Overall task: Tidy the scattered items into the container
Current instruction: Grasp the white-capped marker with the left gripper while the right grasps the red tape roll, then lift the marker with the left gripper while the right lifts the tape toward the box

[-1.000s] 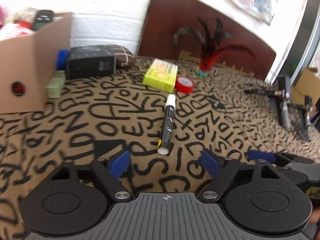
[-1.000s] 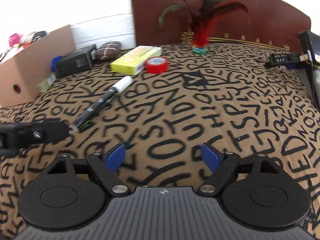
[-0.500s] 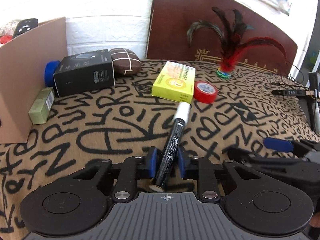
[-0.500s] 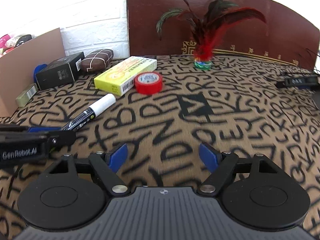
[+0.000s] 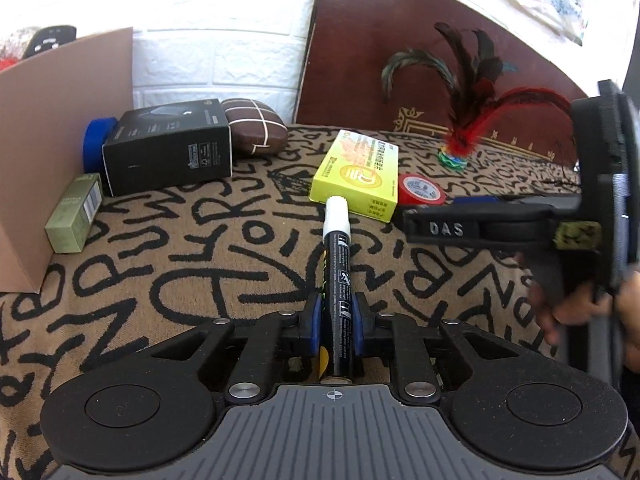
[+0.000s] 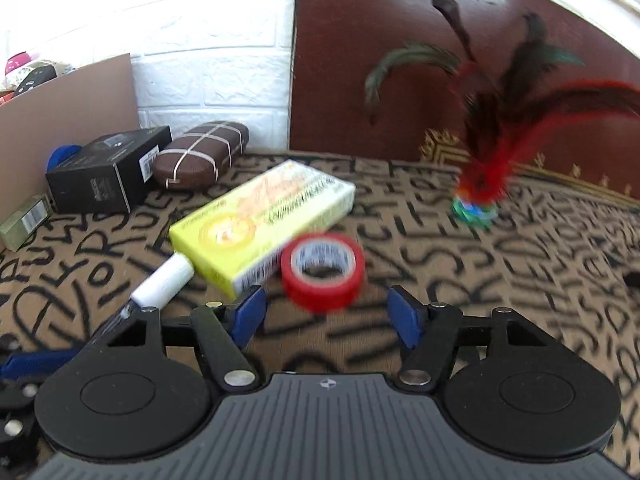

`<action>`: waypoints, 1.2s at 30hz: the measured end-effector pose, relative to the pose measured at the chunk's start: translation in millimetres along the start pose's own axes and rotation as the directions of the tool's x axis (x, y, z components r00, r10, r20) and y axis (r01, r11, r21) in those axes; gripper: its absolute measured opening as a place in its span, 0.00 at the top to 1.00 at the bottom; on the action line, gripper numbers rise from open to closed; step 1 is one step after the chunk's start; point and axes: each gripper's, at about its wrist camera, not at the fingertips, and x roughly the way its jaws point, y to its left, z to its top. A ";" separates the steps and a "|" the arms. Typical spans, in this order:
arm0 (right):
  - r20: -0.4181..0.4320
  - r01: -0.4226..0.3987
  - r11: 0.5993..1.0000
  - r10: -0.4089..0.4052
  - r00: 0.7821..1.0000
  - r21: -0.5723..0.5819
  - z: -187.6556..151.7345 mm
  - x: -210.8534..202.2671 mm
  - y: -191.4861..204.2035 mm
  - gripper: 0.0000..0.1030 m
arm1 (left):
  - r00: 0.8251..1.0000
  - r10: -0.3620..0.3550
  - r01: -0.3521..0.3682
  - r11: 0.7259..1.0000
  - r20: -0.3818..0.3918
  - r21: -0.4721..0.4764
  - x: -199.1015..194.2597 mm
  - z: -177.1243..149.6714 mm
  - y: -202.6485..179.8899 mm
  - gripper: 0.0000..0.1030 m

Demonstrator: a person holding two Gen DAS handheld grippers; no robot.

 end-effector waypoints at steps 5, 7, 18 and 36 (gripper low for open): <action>0.001 -0.059 0.998 0.059 0.998 -0.002 7.2 9.4 -8.3 0.50 | 1.000 -0.018 0.018 1.000 0.001 -0.010 1.9 0.6 2.9 0.88; -0.005 -0.059 0.998 0.059 0.998 -0.006 5.6 7.1 -7.4 0.50 | 1.000 -0.014 0.014 1.000 0.002 -0.005 1.6 0.4 1.9 0.88; -0.043 -0.125 0.992 0.125 0.991 0.003 -52.1 -77.3 31.8 0.50 | 0.999 -0.001 0.001 1.000 -0.034 0.000 -40.4 -22.7 2.2 0.90; -0.039 -0.155 0.988 0.155 0.987 0.004 -116.5 -186.0 94.9 0.32 | 0.994 -0.002 0.003 1.000 -0.106 0.009 -134.5 -81.7 7.7 0.22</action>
